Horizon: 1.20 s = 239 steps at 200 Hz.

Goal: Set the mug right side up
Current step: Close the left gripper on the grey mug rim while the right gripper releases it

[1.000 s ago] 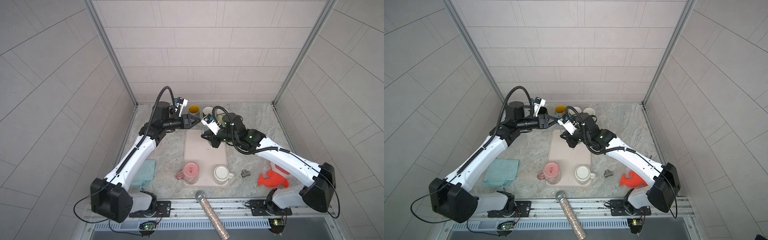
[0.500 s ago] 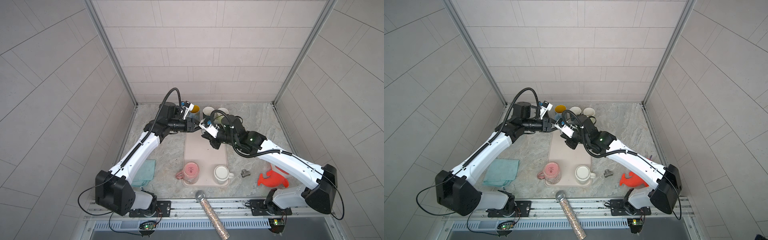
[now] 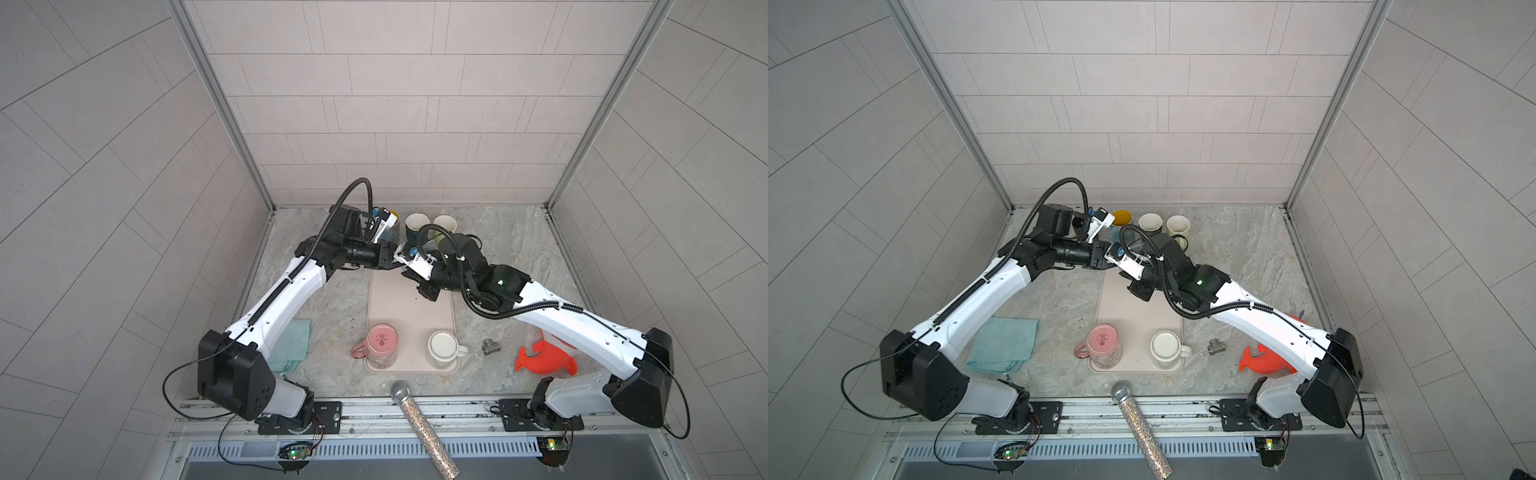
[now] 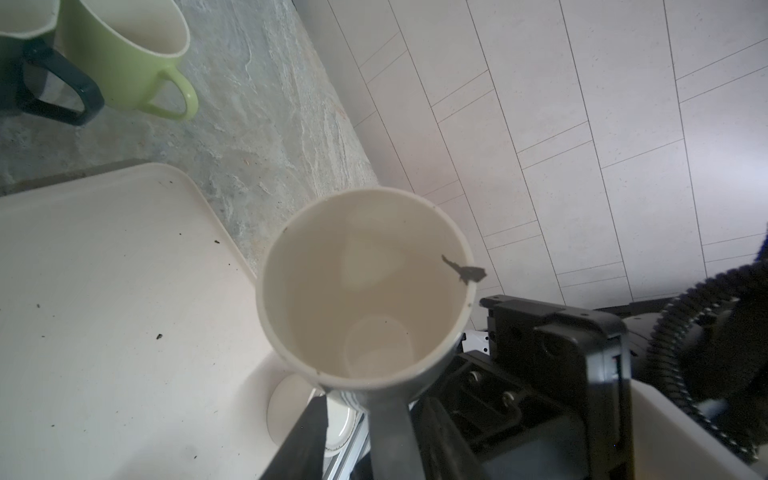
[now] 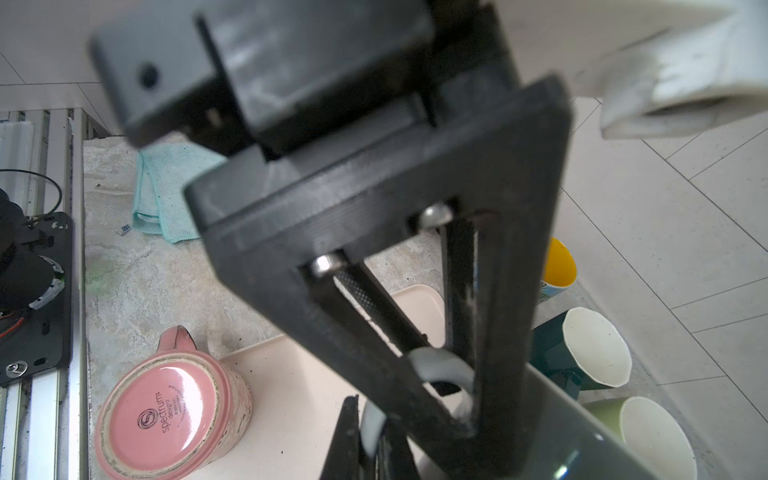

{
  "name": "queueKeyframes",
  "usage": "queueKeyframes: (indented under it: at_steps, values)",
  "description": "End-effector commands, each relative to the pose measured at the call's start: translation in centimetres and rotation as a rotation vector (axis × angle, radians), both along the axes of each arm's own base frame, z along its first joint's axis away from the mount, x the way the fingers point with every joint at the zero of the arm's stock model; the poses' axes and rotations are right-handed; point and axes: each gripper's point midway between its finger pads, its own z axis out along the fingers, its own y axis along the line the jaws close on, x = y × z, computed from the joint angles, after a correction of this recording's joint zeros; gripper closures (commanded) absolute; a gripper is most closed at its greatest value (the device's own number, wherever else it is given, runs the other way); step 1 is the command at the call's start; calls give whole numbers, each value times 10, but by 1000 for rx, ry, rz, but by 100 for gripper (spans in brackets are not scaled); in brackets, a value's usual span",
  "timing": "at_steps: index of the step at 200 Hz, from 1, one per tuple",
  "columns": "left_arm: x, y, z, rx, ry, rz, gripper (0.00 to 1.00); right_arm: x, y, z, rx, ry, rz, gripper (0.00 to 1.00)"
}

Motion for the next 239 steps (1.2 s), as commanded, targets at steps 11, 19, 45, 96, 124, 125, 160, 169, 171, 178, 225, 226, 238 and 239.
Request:
queueKeyframes:
  at_steps: [11,19,45,96,124,125,160,169,171,178,225,226,238,239]
  values:
    - [-5,-1,3,16,-13,-25,64,5,6,33,45,-108,11,100]
    - [-5,-1,3,17,-12,-26,67,4,6,33,45,-107,12,100]
    - [-5,-2,1,20,2,-30,82,5,5,35,47,-117,7,100]
    - [-6,1,0,42,-18,-19,100,9,-1,35,33,-136,-26,100]
    - [-3,4,7,53,-60,10,100,11,-7,35,38,-153,-66,100]
    - [-3,4,6,54,-59,11,100,11,-8,36,41,-155,-66,100]
    - [2,5,11,53,-81,38,100,11,-15,36,47,-171,-93,92]
    - [3,5,12,52,-84,43,100,11,-16,36,47,-172,-98,89]
    - [3,5,12,52,-83,43,100,11,-16,36,47,-173,-98,88]
    - [5,5,13,52,-88,48,100,11,-17,37,48,-174,-101,84]
    - [16,4,15,56,-100,80,100,11,-22,36,47,-186,-119,70]
    - [17,4,15,56,-101,81,100,11,-22,36,47,-186,-119,70]
    - [21,5,15,66,-108,95,100,10,-25,36,46,-189,-127,67]
    - [21,5,15,66,-109,97,100,10,-25,35,46,-188,-127,67]
